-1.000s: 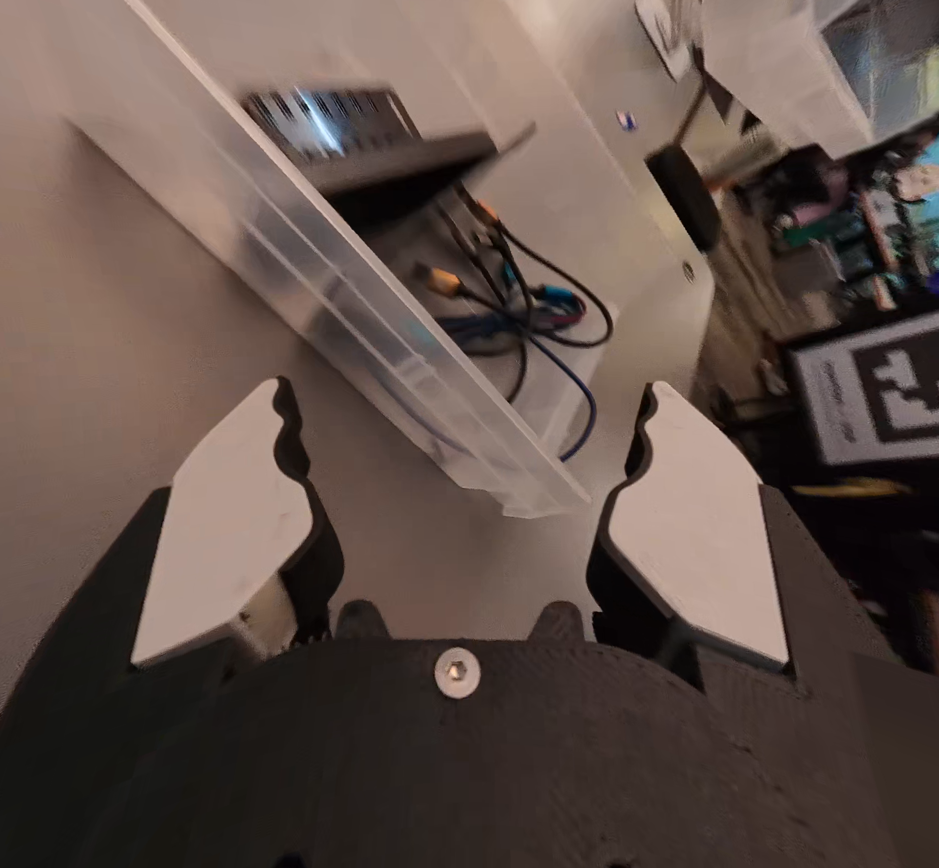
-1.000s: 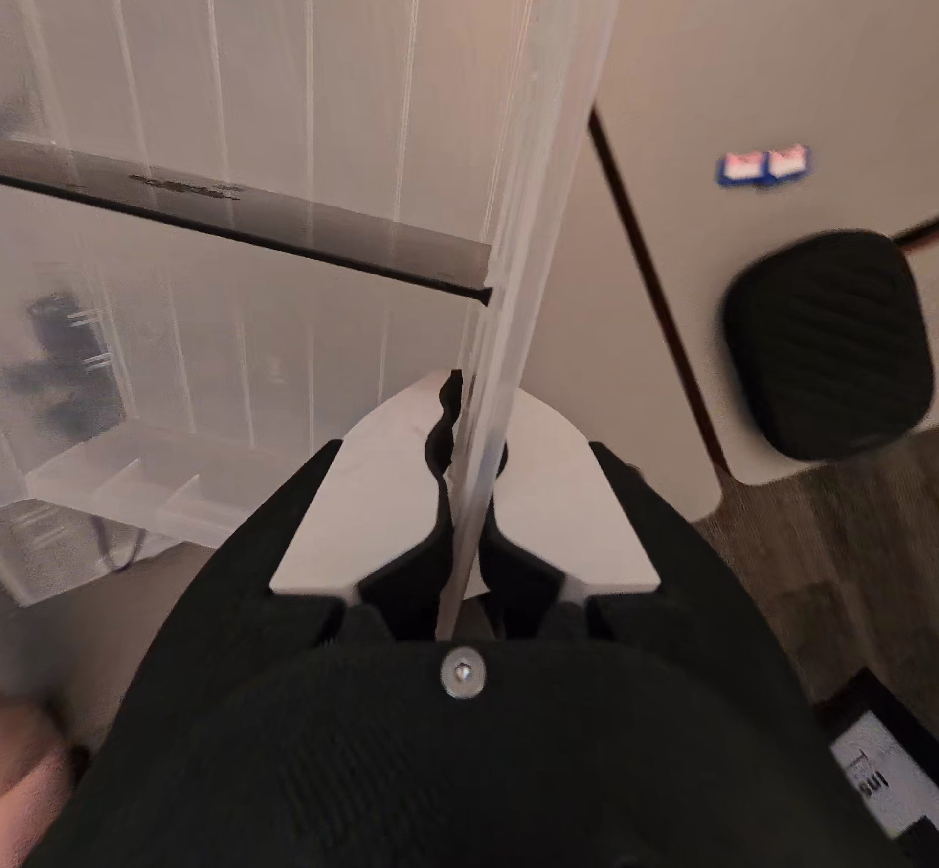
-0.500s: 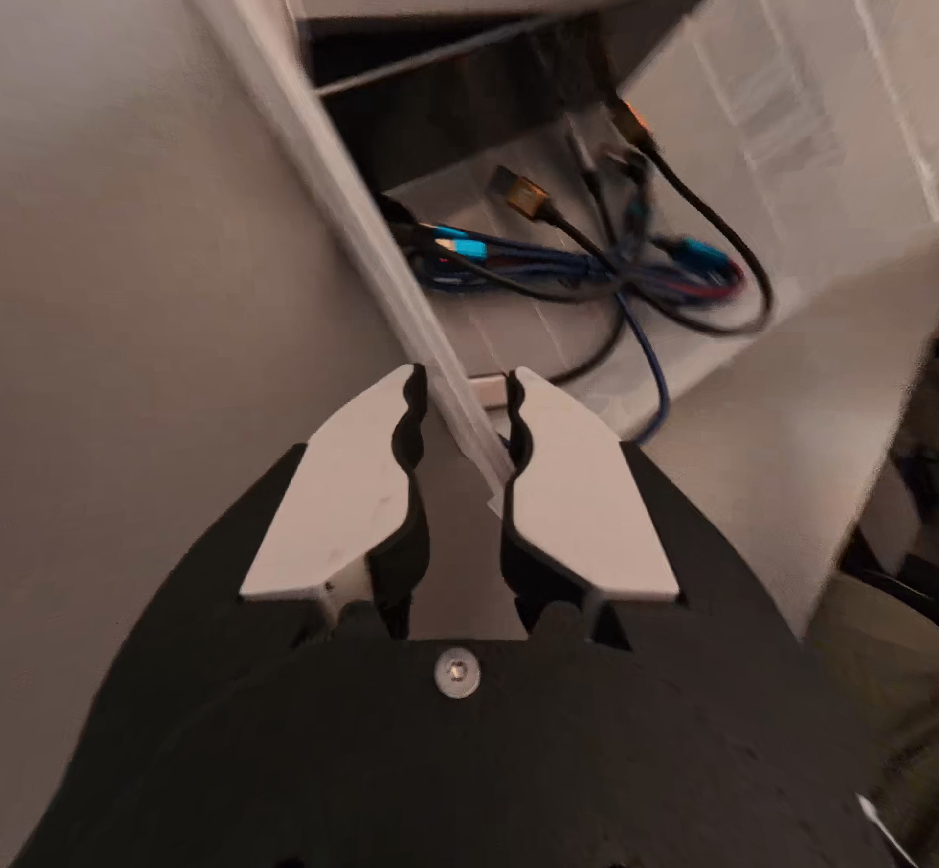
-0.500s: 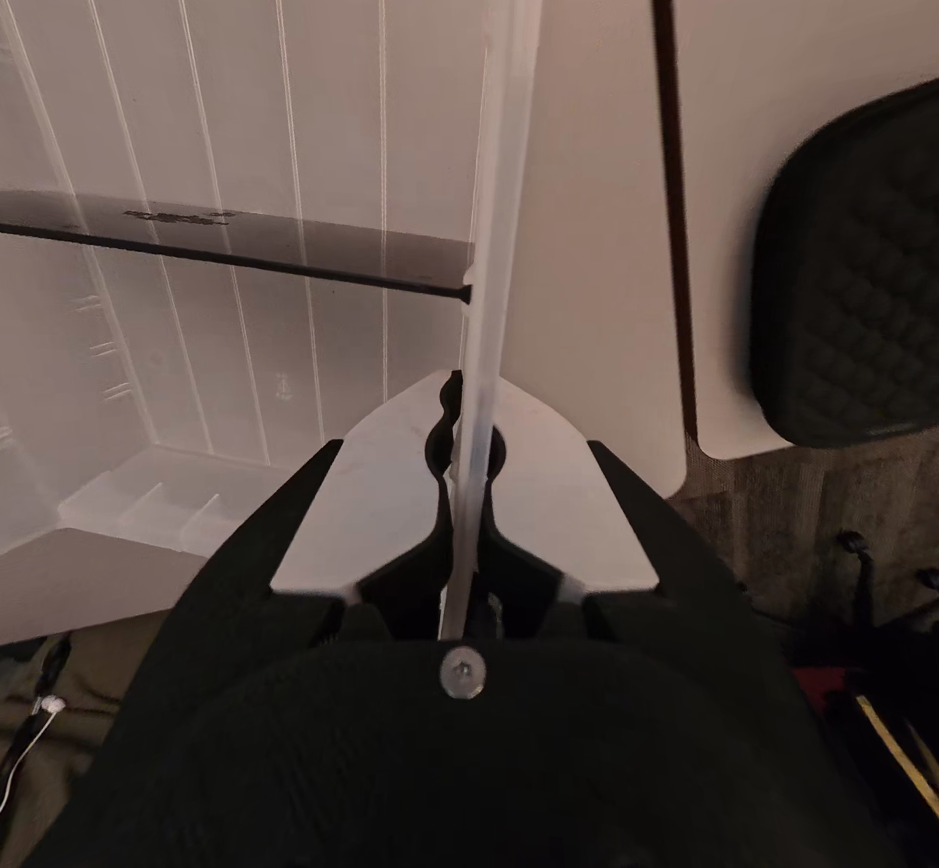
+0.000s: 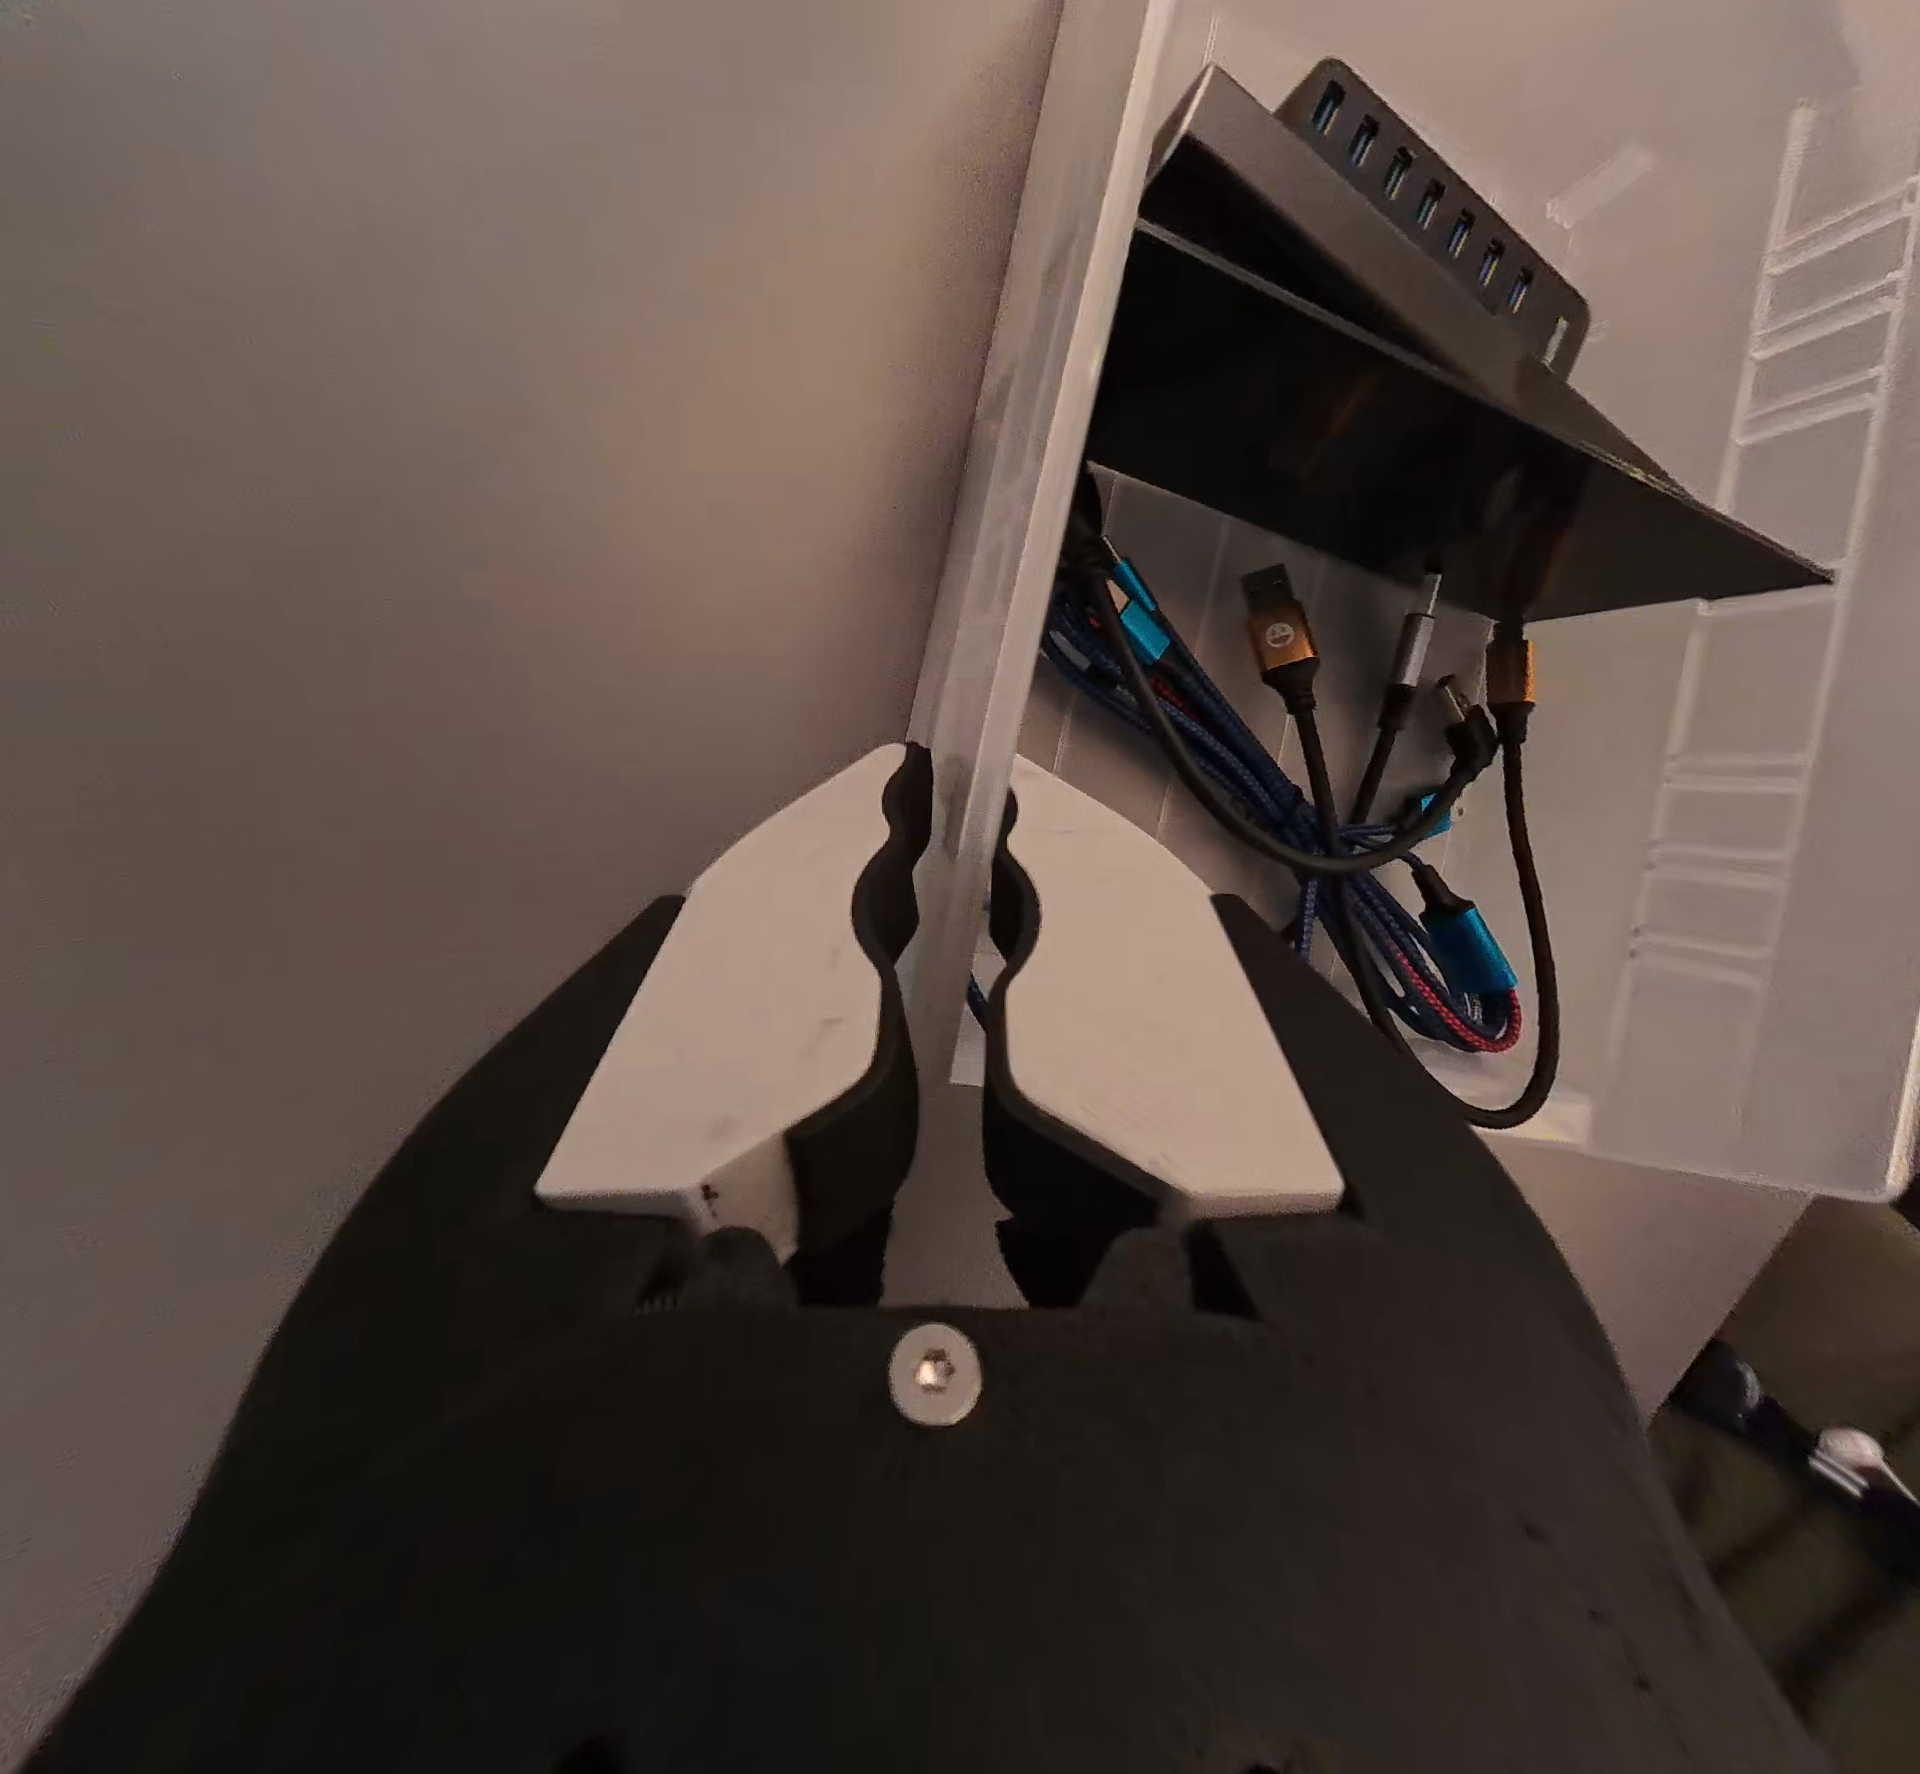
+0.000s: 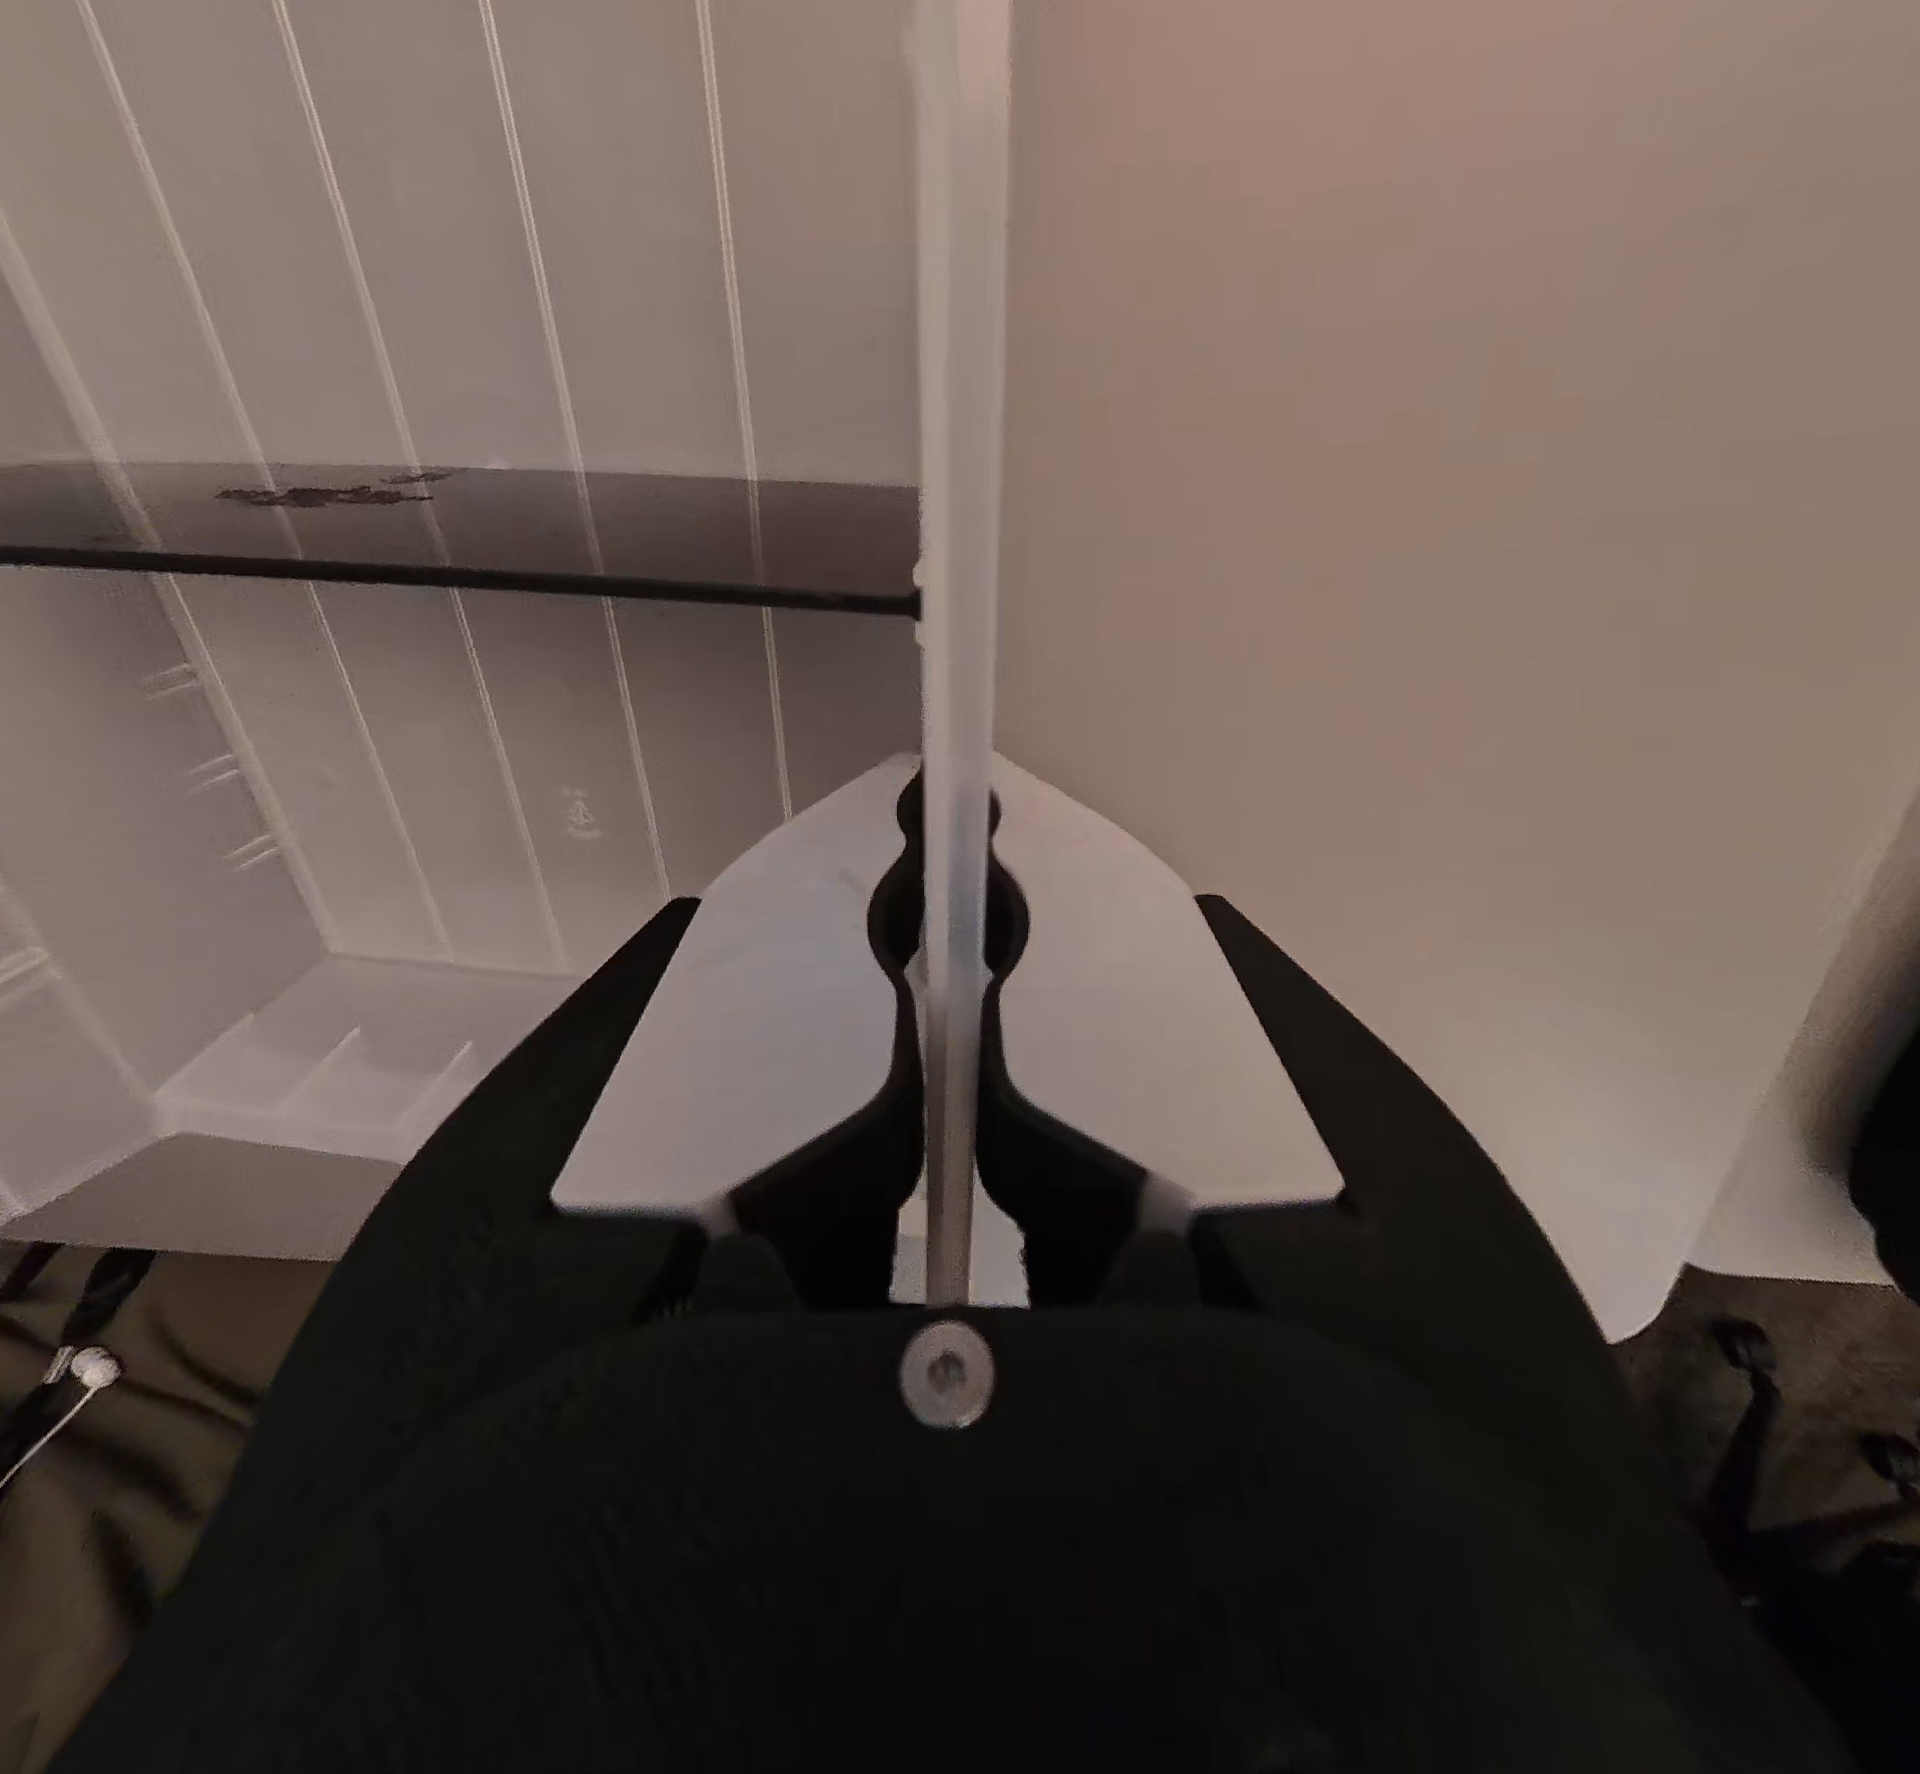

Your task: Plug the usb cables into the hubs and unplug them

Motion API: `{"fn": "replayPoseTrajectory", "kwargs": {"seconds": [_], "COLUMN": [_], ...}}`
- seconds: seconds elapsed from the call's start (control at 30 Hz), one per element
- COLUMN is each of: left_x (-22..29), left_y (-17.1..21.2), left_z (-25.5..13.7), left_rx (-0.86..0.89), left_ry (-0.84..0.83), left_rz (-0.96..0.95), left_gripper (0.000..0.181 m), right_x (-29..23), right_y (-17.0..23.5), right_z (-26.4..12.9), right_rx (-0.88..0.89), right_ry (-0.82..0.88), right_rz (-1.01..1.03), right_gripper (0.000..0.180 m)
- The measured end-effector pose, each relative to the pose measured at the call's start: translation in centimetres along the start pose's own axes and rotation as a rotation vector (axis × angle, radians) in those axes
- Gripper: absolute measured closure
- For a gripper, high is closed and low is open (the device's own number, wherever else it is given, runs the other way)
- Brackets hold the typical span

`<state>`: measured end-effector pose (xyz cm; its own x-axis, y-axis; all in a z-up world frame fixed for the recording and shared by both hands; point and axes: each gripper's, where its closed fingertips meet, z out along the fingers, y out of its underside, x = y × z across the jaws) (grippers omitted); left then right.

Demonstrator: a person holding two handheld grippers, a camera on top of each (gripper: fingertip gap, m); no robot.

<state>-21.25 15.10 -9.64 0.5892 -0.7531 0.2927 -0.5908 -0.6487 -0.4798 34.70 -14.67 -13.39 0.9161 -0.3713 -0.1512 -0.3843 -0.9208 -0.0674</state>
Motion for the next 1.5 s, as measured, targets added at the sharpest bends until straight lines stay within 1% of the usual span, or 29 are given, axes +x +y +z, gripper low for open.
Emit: {"fn": "replayPoseTrajectory", "kwargs": {"seconds": [0.1, 0.23, 0.4, 0.47, 0.6, 0.77, 0.87, 1.0, 1.17, 1.33, 1.5], "left_x": [-3.4, -6.9, -11.4, -12.5, -14.0, -14.8, -15.5, -16.6, -16.7, -16.7, -17.3], "left_y": [2.4, 6.2, 10.5, 12.2, 15.6, 18.6, 19.6, 19.8, 20.0, 20.2, 20.6], "left_z": [-2.6, -6.2, -10.4, -11.9, -14.4, -16.4, -17.3, -18.0, -18.2, -18.4, -19.0], "left_rx": [-0.020, -0.047, 0.021, 0.048, 0.071, 0.092, 0.128, 0.193, 0.207, 0.217, 0.237], "left_ry": [-0.049, -0.118, -0.185, -0.194, -0.250, -0.292, -0.312, -0.325, -0.330, -0.328, -0.347], "left_rz": [-0.073, -0.126, -0.341, -0.397, -0.491, -0.600, -0.621, -0.650, -0.671, -0.699, -0.732], "left_gripper": [0.174, 0.174, 0.173, 0.173, 0.173, 0.173, 0.173, 0.170, 0.170, 0.170, 0.169], "right_x": [0.7, 2.6, 4.8, 5.3, 6.0, 7.2, 7.3, 7.7, 8.1, 8.1, 7.9], "right_y": [-0.8, -1.8, -2.9, -3.6, -4.2, -5.2, -5.4, -5.5, -5.6, -5.5, -6.3], "right_z": [-0.1, -0.3, -0.6, -0.6, -0.7, -0.8, -0.8, -0.8, -0.9, -1.1, -2.3], "right_rx": [0.005, 0.024, 0.033, 0.055, 0.044, 0.062, 0.064, 0.081, 0.091, 0.102, 0.196], "right_ry": [-0.005, -0.014, -0.005, -0.006, -0.004, 0.049, 0.059, 0.123, 0.190, 0.201, 0.182], "right_rz": [0.013, 0.065, 0.128, 0.135, 0.051, 0.045, 0.050, 0.017, -0.005, 0.009, 0.018], "right_gripper": [0.175, 0.174, 0.174, 0.174, 0.175, 0.168, 0.167, 0.161, 0.155, 0.153, 0.154]}}
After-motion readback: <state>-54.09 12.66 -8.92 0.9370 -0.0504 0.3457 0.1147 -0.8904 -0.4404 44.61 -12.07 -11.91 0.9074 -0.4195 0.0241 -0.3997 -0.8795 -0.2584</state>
